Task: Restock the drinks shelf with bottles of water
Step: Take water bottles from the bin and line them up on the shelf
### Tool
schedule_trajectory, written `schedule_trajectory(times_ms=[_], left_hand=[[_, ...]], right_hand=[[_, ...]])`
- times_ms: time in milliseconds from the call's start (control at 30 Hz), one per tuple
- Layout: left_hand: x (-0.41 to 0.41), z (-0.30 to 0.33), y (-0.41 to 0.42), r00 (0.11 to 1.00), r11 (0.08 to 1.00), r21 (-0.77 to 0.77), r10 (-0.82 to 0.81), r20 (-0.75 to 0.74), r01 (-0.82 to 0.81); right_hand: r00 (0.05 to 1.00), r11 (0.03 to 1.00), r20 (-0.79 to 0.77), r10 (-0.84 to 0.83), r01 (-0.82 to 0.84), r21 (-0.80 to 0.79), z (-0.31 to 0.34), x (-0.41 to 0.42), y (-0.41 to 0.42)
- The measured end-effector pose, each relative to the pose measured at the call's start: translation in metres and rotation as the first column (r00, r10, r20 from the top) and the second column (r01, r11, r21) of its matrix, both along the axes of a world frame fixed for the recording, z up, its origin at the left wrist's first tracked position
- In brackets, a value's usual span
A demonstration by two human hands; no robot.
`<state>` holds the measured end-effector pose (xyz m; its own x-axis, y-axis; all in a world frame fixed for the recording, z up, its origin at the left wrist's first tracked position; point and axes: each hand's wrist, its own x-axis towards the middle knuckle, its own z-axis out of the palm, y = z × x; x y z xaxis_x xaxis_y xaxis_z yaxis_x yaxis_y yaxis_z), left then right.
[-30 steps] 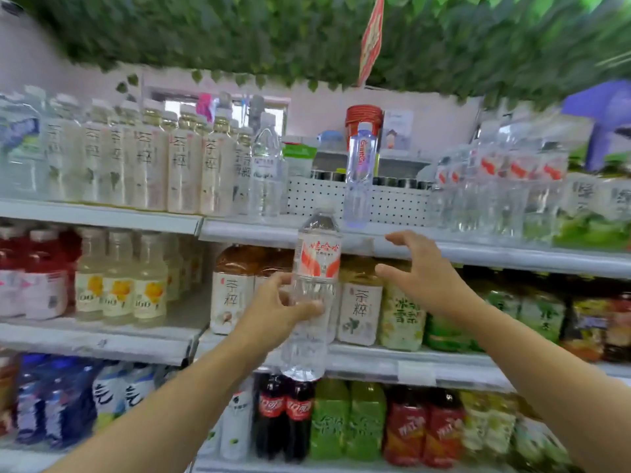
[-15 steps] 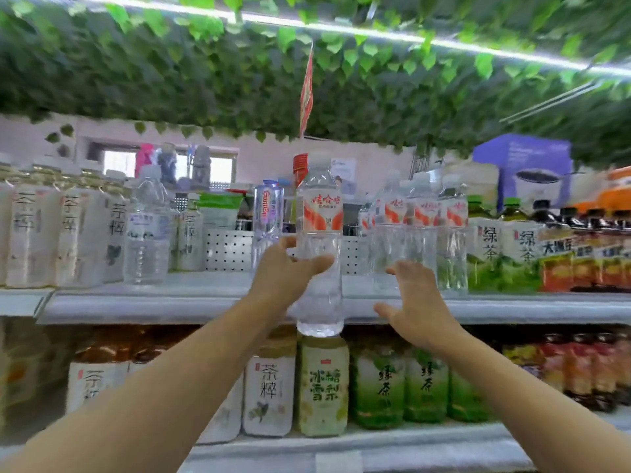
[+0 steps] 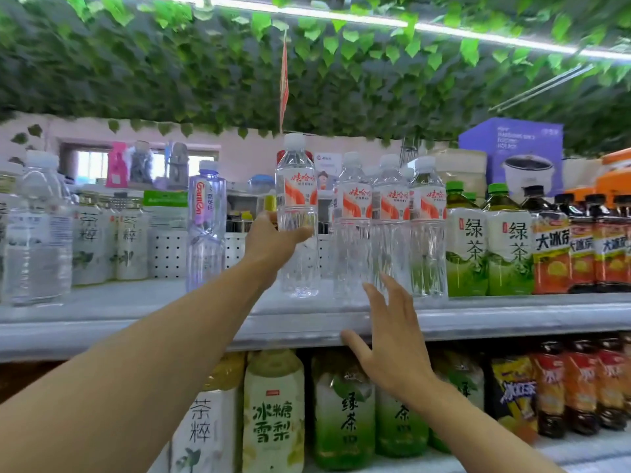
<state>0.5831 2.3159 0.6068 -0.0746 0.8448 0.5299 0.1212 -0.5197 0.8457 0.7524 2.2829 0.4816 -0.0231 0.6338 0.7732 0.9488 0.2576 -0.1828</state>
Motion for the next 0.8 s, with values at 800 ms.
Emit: schedule_trajectory(times_ms=[800], left_hand=[[-0.007, -0.018, 0.054, 0.946, 0.959, -0.159, -0.262, -0.191, 0.233]], right_hand=[[0.99, 0.989, 0.018, -0.141, 0.14, 0.049, -0.018, -0.011, 0.007]])
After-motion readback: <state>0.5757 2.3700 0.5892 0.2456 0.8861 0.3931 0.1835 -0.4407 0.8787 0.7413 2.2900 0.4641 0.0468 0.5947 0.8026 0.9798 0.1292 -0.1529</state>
